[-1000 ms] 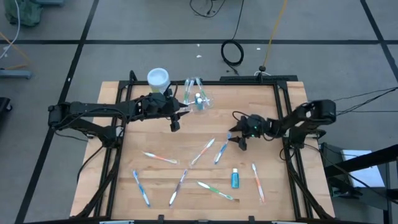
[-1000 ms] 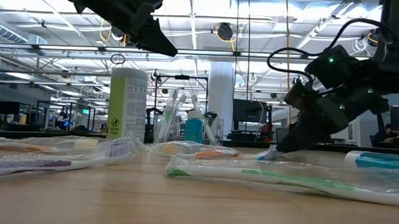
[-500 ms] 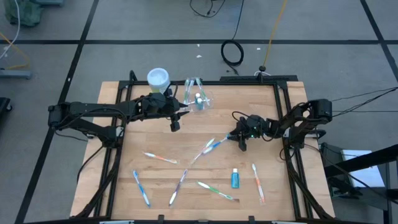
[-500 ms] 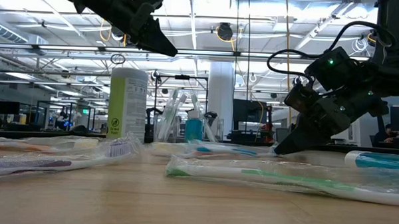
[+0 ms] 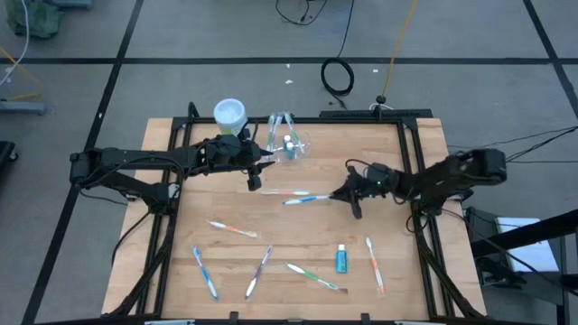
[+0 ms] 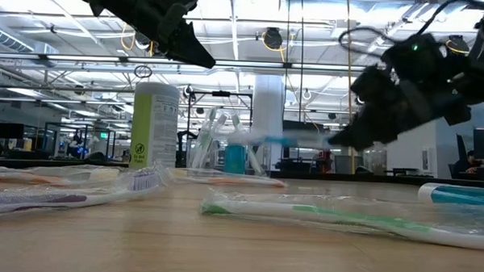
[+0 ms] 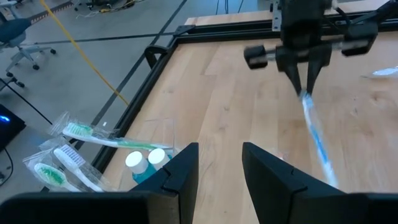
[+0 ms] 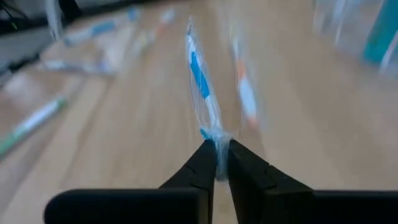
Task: Pick & Place toothbrushing station
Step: Put the top blue toothbrush into the transparent organizer
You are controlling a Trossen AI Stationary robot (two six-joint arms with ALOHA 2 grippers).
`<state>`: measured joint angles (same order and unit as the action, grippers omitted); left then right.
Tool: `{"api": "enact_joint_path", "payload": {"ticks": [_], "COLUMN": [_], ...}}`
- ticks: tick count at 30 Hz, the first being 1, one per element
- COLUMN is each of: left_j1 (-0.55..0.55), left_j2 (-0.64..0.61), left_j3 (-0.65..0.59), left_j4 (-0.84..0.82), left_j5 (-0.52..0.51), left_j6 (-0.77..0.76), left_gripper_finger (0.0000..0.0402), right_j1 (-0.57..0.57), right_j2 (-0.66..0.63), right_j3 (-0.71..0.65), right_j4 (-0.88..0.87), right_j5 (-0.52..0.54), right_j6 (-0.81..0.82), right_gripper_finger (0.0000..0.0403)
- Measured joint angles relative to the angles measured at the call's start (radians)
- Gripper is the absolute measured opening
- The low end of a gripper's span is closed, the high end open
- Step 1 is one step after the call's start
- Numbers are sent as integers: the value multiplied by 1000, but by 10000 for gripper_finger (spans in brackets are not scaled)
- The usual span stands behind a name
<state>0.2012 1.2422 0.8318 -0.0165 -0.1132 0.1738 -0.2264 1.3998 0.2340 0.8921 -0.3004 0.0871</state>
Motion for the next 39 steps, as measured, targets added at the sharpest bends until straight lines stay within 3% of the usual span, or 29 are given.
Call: {"api": "enact_joint_path", "payload": {"ticks": [5, 10, 13, 17, 22, 25, 29, 39], "left_j1": [0, 0, 0, 0, 0, 0, 0, 0], "left_j2": [0, 0, 0, 0, 0, 0, 0, 0], "left_j3": [0, 0, 0, 0, 0, 0, 0, 0], "left_j4": [14, 27, 28, 29, 26, 19, 19, 19], "left_j5": [0, 0, 0, 0, 0, 0, 0, 0], "left_j6": [5, 7, 7, 6, 0, 0, 3, 1], "left_gripper_finger": [129, 129, 129, 129, 129, 129, 129, 129], "right_j1": [0, 23, 61, 97, 86, 68, 55, 55], "right_j2": [-163, -236, -207, -132, -32, -3, 24, 22], "right_j3": [80, 358, 562, 784, 917, 926, 926, 926], "right_j4": [-151, -681, -997, -1256, -1280, -1251, -1253, -1291], "right_j5": [11, 78, 205, 472, 829, 940, 987, 981], "right_j6": [-130, -399, -532, -720, -1032, -1251, -1435, -1539], "right_gripper_finger": [21, 20, 20, 19, 19, 19, 18, 18]}}
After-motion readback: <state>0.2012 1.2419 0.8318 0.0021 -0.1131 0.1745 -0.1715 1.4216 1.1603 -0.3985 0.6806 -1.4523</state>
